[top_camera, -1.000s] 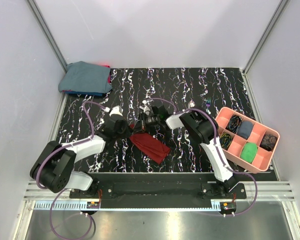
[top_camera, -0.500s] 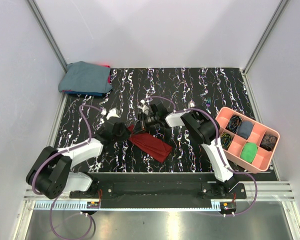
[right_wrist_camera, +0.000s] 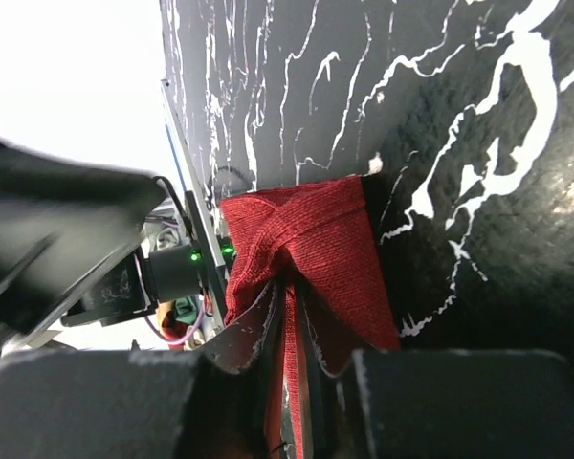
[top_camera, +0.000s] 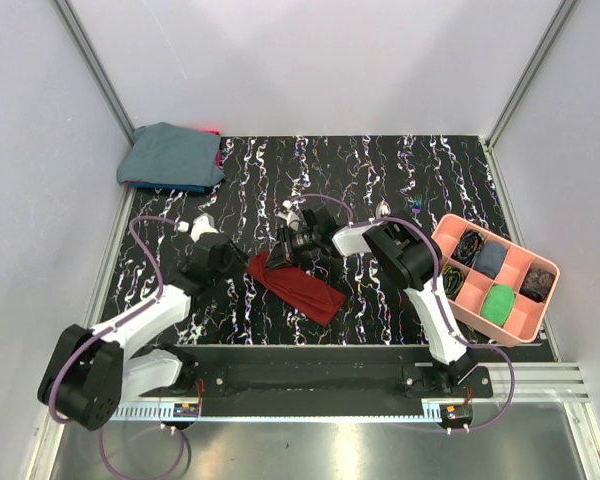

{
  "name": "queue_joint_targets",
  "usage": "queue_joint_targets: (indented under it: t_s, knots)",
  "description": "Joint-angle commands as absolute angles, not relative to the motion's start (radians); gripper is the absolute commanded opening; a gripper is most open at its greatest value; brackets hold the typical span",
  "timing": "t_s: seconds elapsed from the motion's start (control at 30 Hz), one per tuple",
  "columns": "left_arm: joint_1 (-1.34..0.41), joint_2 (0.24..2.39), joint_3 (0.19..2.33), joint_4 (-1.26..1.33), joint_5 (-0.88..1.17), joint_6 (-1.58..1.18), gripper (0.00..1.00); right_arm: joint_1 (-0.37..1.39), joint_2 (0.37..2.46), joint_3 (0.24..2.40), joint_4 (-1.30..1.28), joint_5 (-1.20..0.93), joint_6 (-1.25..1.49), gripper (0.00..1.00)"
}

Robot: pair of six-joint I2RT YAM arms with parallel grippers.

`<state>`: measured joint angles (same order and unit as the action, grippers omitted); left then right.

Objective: Fold the napkin into a case and place the utensils inside
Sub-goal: Stuff the top corner of the smaller-rectangle-folded napkin into the folded napkin.

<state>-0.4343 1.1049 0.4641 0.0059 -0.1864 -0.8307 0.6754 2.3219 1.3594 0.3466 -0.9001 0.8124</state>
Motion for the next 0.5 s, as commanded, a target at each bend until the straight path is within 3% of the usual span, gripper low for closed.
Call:
queue_joint_targets:
  t_s: [0.0,0.3,0.47]
  knots:
    - [-0.387,1.181,0.446,0.06,-0.128,-0.838,0.28,0.664,2.244,1.355,0.364,-0.903,0.828,0.17]
    - [-0.359,1.293,0.46,0.135,-0.084,-0.81,0.36,0.664,2.221,1.322,0.4,-0.917,0.848,0.17]
    - [-0.353,1.325,0.453,0.169,-0.049,-0.815,0.31,0.666,2.263,1.325,0.457,-0.933,0.9,0.17]
